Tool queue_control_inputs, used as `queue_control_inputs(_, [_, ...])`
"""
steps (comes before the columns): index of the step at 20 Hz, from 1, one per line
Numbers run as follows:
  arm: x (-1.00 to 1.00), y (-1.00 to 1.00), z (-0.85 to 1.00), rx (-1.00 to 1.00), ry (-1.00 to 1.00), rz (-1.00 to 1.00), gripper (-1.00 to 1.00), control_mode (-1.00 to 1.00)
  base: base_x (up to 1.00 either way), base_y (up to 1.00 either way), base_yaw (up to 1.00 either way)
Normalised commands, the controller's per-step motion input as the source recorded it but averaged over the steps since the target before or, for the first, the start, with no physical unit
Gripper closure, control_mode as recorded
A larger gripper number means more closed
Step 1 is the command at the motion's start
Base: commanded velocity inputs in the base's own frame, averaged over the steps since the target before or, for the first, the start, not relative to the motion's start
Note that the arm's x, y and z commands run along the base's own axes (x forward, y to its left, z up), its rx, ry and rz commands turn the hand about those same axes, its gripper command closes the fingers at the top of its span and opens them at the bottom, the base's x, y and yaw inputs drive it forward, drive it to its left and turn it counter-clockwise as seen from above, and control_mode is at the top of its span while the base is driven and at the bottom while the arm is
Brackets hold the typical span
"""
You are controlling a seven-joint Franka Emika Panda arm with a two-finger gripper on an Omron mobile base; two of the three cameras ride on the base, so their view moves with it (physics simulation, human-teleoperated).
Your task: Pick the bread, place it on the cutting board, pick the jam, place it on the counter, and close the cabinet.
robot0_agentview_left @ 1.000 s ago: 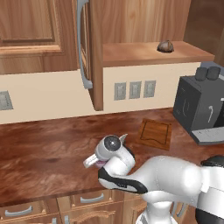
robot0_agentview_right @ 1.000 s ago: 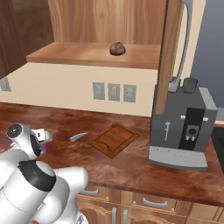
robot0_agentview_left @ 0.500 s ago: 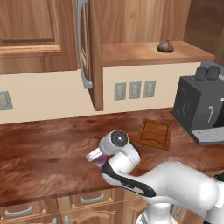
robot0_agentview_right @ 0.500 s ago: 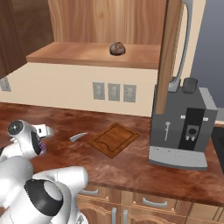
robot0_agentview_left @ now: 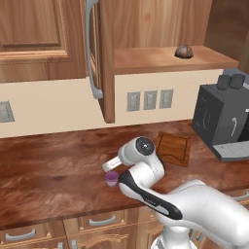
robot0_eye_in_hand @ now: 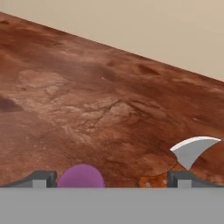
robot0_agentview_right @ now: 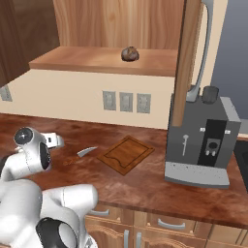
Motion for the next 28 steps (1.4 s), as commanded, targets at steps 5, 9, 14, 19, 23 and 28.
queue_control_inputs(5, [-0.07, -0.18, 0.28, 0.02, -0.02, 0.0, -1.0, -1.0, 0.0, 0.0, 0.0])
queue_control_inputs(9, [-0.13, -0.16, 0.22, 0.01, -0.02, 0.0, -1.0, -1.0, 0.0, 0.0, 0.0])
queue_control_inputs(14, [-0.17, -0.22, 0.23, 0.02, -0.03, -0.01, -1.0, -1.0, 0.0, 0.0, 0.0])
queue_control_inputs(19, [-0.22, -0.25, 0.3, 0.02, -0.02, -0.03, -1.0, -1.0, 0.0, 0.0, 0.0])
queue_control_inputs(23, [-0.22, -0.26, 0.33, 0.02, -0.02, -0.04, -1.0, -1.0, 0.0, 0.0, 0.0])
queue_control_inputs(28, [-0.2, -0.24, 0.34, 0.01, -0.02, -0.05, -1.0, -1.0, 0.0, 0.0, 0.0])
